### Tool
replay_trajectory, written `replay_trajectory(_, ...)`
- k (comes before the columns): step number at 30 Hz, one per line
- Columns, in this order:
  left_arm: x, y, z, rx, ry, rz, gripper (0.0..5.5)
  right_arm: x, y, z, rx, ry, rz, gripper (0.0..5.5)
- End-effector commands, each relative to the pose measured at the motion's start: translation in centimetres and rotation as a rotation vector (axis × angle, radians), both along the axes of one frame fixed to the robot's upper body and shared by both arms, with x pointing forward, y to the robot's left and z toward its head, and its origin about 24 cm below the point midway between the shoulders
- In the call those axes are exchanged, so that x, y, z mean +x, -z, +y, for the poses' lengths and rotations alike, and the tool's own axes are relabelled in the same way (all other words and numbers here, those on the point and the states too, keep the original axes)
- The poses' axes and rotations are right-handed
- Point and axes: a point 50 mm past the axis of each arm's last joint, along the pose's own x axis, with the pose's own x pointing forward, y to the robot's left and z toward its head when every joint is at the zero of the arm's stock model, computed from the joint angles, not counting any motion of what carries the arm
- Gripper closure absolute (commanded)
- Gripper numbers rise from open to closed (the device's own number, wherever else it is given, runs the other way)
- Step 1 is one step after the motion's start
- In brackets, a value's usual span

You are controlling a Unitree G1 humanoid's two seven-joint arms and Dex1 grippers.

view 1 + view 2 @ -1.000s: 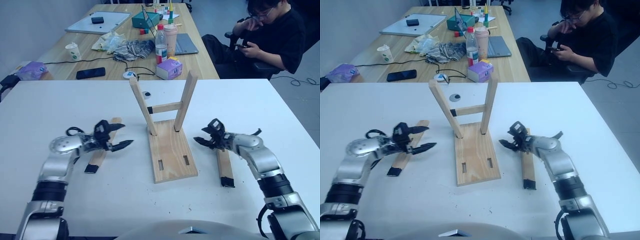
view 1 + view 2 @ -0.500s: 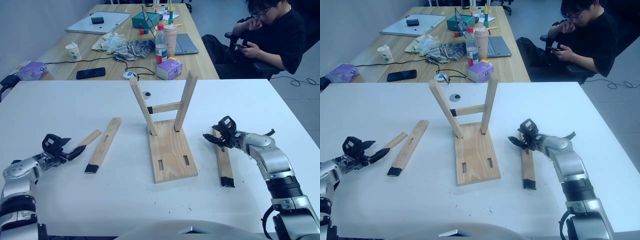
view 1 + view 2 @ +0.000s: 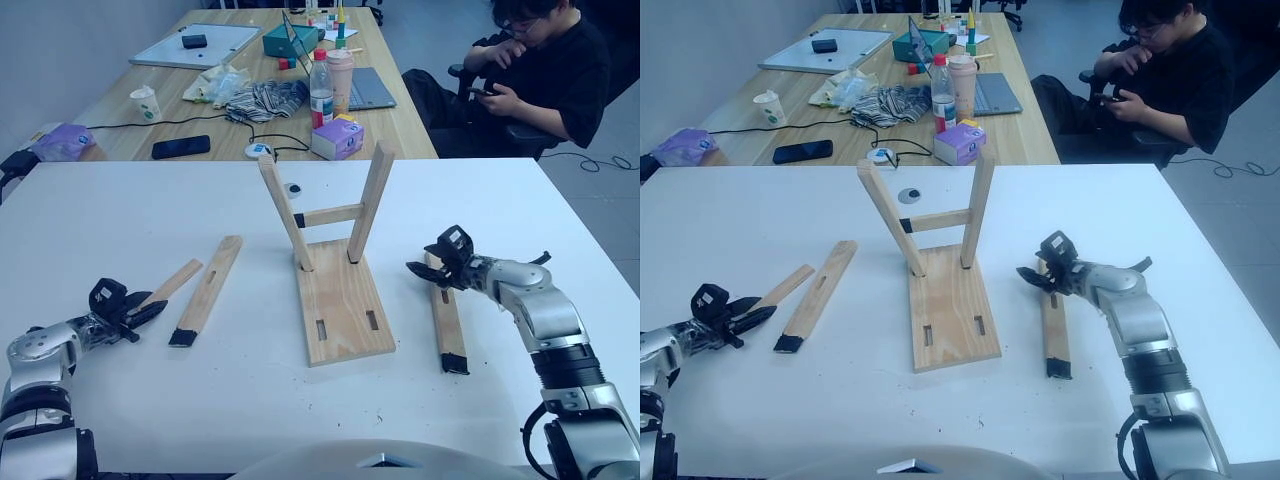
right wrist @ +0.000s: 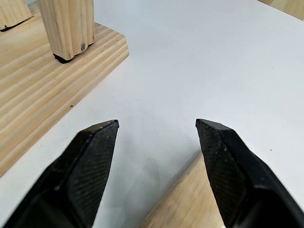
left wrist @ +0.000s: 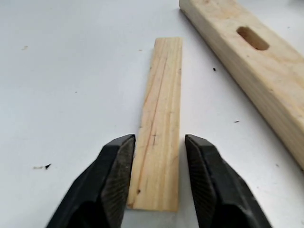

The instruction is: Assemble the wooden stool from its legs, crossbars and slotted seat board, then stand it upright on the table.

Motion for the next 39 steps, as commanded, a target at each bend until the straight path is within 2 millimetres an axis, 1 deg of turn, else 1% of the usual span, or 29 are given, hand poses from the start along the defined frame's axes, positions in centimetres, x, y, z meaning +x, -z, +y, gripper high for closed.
replay_trajectory(1,-0.8,0.6,0.0,0.008,0.022,0.069,4.18,2.2,-3.2,-1.0,0.037,0.135,-0.186,2.49)
replay_trajectory(2,-0.6,0.6,-0.1,0.018,0.028,0.056,4.25,3.2,-5.0,-1.3,0.075,0.213,-0.304,2.49)
replay_trajectory(3,0.2,-0.2,-0.2,0.021,0.015,-0.014,4.25,4.2,-8.2,-1.5,0.188,0.306,-0.492,2.49)
replay_trajectory(4,1.5,-1.3,-0.3,0.028,-0.004,-0.109,4.25,4.5,-11.1,-1.5,0.326,0.351,-0.626,2.49)
replay_trajectory(5,3.3,-3.5,-0.7,0.02,-0.021,-0.252,4.25,4.2,-13.8,-1.0,0.488,0.34,-0.704,2.49)
replay_trajectory(6,5.4,-6.3,-1.5,0.004,-0.025,-0.41,4.25,3.8,-15.9,-0.5,0.633,0.307,-0.734,2.49)
replay_trajectory(7,7.4,-10.2,-2.9,-0.024,-0.006,-0.592,4.25,3.3,-17.3,0.7,0.761,0.237,-0.704,2.49)
replay_trajectory(8,8.8,-14.1,-4.6,-0.052,0.025,-0.756,4.25,2.8,-18.5,2.0,0.865,0.165,-0.654,2.49)
replay_trajectory(9,9.4,-17.1,-6.1,-0.073,0.059,-0.874,4.25,2.4,-19.2,3.1,0.932,0.107,-0.607,2.49)
replay_trajectory(10,9.7,-19.9,-8.0,-0.097,0.111,-0.975,4.25,1.8,-20.0,4.4,1.002,0.04,-0.551,2.49)
replay_trajectory(11,9.6,-22.1,-10.5,-0.121,0.182,-1.063,4.25,1.2,-20.6,6.1,1.073,-0.033,-0.484,2.49)
replay_trajectory(12,9.4,-23.5,-12.4,-0.142,0.237,-1.118,4.25,0.7,-21.0,7.4,1.119,-0.089,-0.43,2.49)
replay_trajectory(13,8.9,-24.3,-14.5,-0.174,0.296,-1.154,4.25,0.2,-21.3,9.1,1.15,-0.142,-0.372,2.49)
replay_trajectory(14,8.5,-24.6,-16.1,-0.203,0.343,-1.167,4.25,-0.1,-21.4,10.4,1.177,-0.173,-0.324,2.49)
replay_trajectory(15,8.1,-24.6,-17.2,-0.231,0.37,-1.168,4.25,-0.4,-21.5,11.6,1.207,-0.191,-0.275,2.49)
replay_trajectory(17,7.6,-24.2,-18.7,-0.27,0.393,-1.158,4.25,-0.8,-21.6,12.9,1.259,-0.202,-0.199,2.49)
replay_trajectory(22,7.1,-22.4,-21.2,-0.287,0.435,-1.099,4.25,-1.4,-21.9,14.0,1.331,-0.185,-0.107,2.49)
replay_trajectory(25,6.7,-21.8,-21.9,-0.289,0.456,-1.079,4.25,-1.5,-22.3,14.0,1.345,-0.187,-0.095,2.49)
replay_trajectory(28,6.2,-21.3,-22.7,-0.306,0.483,-1.06,4.25,-1.2,-22.3,14.2,1.349,-0.18,-0.079,2.49)
replay_trajectory(31,6.0,-20.9,-23.3,-0.303,0.512,-1.04,4.25,-1.0,-22.2,14.4,1.361,-0.177,-0.057,3.06)
replay_trajectory(34,6.0,-21.0,-23.8,-0.312,0.53,-1.04,4.25,-0.8,-21.8,14.5,1.358,-0.164,-0.043,3.56)
replay_trajectory(39,6.0,-21.0,-23.9,-0.324,0.534,-1.03,4.25,-0.7,-21.7,14.4,1.353,-0.14,-0.046,4.45)
